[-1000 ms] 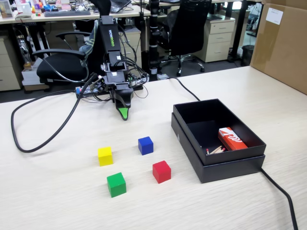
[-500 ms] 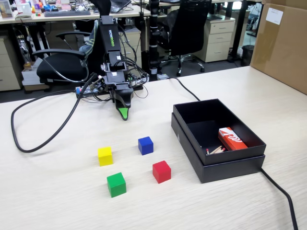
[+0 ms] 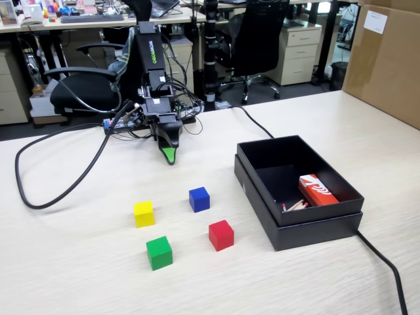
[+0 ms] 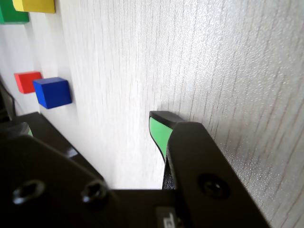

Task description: Put the green cube on top of the red cube

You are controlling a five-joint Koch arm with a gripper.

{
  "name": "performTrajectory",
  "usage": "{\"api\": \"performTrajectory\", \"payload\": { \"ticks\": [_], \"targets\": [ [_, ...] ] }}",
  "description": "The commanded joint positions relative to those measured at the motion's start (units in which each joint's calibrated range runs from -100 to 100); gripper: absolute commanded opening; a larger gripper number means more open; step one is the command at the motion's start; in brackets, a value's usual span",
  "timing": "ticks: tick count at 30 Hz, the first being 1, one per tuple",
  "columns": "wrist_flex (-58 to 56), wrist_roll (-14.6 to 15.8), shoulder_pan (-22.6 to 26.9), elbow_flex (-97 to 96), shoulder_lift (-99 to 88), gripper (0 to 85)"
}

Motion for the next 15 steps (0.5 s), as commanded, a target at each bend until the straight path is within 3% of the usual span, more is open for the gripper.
{"api": "performTrajectory", "payload": {
  "ticks": [1, 15],
  "targets": [
    [-1.26, -0.24, 0.00, -1.68, -0.13, 48.8],
    [-1.35, -0.24, -0.05, -1.58, -0.13, 47.9]
  ]
}}
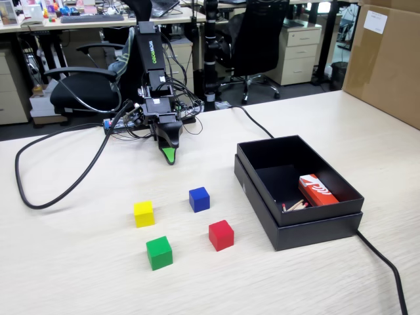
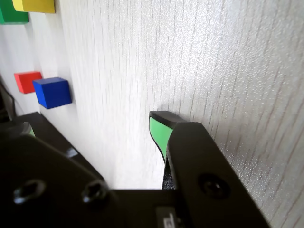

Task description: Put the green cube on top of the red cube

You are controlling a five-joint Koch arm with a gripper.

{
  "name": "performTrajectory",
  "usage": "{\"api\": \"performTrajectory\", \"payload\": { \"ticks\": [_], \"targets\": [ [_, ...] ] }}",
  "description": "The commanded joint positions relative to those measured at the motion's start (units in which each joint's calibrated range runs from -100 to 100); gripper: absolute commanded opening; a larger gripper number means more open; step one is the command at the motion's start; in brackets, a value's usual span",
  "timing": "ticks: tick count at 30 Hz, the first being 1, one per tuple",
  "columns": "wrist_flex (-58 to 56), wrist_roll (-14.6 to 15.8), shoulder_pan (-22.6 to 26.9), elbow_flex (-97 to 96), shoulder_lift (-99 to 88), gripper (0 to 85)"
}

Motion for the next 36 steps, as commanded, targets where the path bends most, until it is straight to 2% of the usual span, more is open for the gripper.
{"api": "performTrajectory", "payload": {
  "ticks": [1, 12, 21, 27, 36],
  "targets": [
    [-1.35, -0.29, 0.05, -1.77, -0.13, 48.0],
    [-4.54, -0.73, -0.59, 2.22, 1.02, 48.0],
    [-27.61, -0.44, -0.49, 27.97, 4.92, 48.0],
    [-42.21, -0.49, -2.05, 51.54, 18.46, 47.7],
    [-45.92, -0.78, -2.64, 79.56, 47.15, 47.3]
  ]
}}
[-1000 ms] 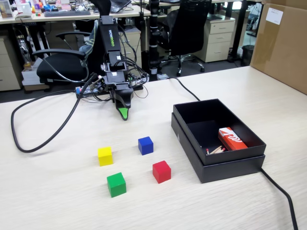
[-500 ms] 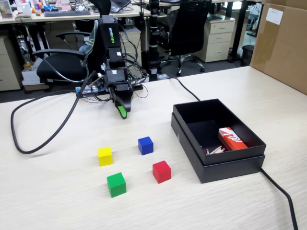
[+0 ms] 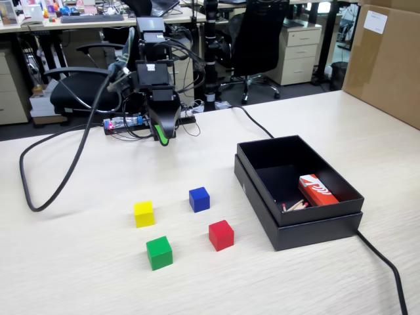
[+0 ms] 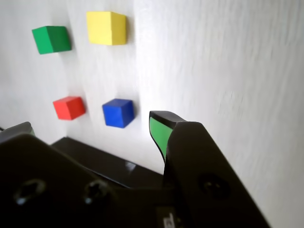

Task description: Put the green cube on top of the red cube

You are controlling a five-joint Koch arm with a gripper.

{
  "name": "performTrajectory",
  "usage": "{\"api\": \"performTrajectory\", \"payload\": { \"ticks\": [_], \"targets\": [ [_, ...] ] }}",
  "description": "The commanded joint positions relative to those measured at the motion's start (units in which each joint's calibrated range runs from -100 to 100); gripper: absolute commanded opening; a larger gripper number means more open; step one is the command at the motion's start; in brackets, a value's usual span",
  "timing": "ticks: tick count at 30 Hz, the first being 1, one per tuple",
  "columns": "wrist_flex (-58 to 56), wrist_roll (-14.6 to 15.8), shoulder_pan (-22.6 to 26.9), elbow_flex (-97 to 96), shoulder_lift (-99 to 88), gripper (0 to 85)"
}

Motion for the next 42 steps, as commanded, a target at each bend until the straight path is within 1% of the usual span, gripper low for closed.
{"api": "performTrajectory", "payload": {
  "ticks": [1, 7, 11, 19, 35, 42],
  "targets": [
    [-0.40, -0.59, 0.05, 11.26, 9.11, 47.3],
    [-0.40, -1.03, -0.39, 27.85, 29.99, 47.3],
    [-0.40, -1.07, -0.73, 37.55, 40.43, 47.2],
    [-0.31, -2.39, -2.30, 53.51, 60.51, 47.2],
    [1.25, -3.61, -3.42, 62.85, 79.68, 47.2],
    [2.54, -3.96, -3.47, 63.85, 82.77, 47.2]
  ]
}}
